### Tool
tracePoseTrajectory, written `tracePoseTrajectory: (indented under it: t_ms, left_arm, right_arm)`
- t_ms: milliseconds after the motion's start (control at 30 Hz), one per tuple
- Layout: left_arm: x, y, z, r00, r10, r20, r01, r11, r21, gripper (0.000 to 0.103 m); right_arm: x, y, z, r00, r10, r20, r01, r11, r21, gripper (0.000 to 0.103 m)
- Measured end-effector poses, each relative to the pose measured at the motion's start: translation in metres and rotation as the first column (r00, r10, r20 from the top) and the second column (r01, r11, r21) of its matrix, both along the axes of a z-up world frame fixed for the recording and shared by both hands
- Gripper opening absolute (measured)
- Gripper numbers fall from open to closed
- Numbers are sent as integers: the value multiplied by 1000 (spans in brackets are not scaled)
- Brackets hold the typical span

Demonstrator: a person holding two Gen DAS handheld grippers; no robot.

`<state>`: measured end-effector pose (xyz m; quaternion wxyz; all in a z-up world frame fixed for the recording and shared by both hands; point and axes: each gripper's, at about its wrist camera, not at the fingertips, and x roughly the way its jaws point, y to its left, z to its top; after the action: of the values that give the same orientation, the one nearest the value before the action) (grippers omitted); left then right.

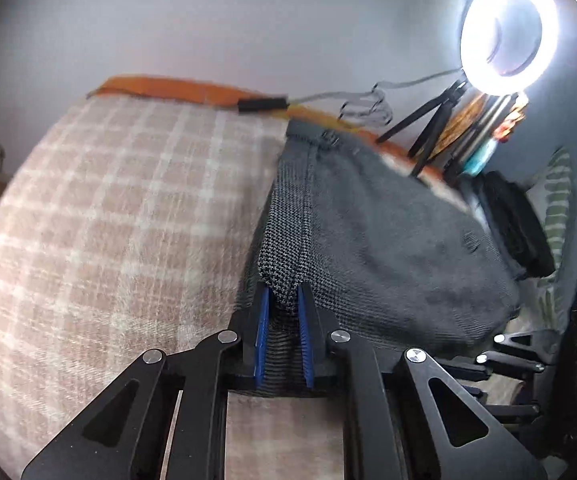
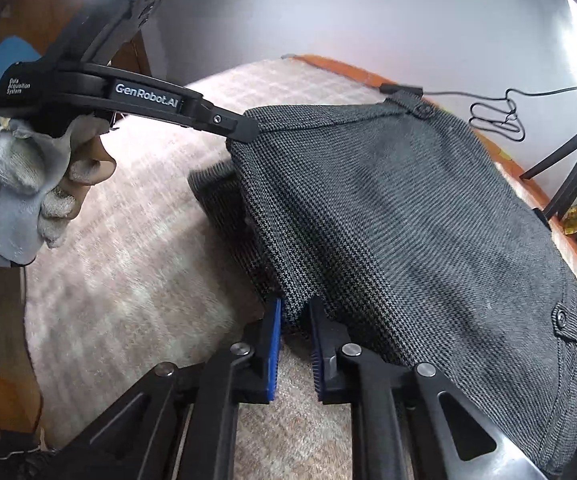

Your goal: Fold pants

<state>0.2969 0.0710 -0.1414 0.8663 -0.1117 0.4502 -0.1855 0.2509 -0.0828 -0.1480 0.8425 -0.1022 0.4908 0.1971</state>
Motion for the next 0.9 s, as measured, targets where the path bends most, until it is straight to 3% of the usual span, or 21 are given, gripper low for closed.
tracePoseTrajectory:
  t_ms: [100, 200, 300, 400, 500, 533, 567, 733, 900]
  left_arm:
    - [-18, -2, 8, 999, -19, 29, 18, 999, 39, 12]
    - [-24, -4, -11, 999, -32, -8, 32, 995, 91, 12]
    - [-21, 0, -33, 998, 1, -57, 3, 997, 74, 12]
    - [-25, -8, -35, 999, -3, -34, 8, 992, 124, 12]
    - [-24, -12, -27, 999, -13, -45, 19, 988, 151, 21]
    - [-25, -11, -22, 999, -6, -36, 11, 988, 153, 26]
    - [-26, -8, -17, 1000, 1, -27, 3, 988, 152, 29]
    - [-38, -9, 9, 999, 3, 50, -11, 988, 154, 29]
    - [-35, -42, 31, 990, -70, 122, 46, 981, 191, 30]
  right_arm:
    - [-11, -2, 12, 999, 33, 18, -33, 999, 23, 9]
    - [-14, -1, 2, 998, 56, -16, -55, 998, 15, 9]
    - [-13, 1, -16, 997, 53, -58, -53, 999, 9, 9]
    - [-14, 0, -17, 996, 58, -70, -57, 998, 17, 10]
    - [-19, -16, -1, 996, 33, -77, -28, 997, 66, 19]
    - [-23, -25, 4, 998, 14, -67, -9, 997, 80, 31]
    - [-29, -34, 9, 999, -3, -53, 8, 995, 94, 36]
    - [-64, -108, 28, 984, -167, -60, 175, 965, 194, 47]
    - [-93, -193, 26, 904, -414, -109, 427, 860, 278, 63]
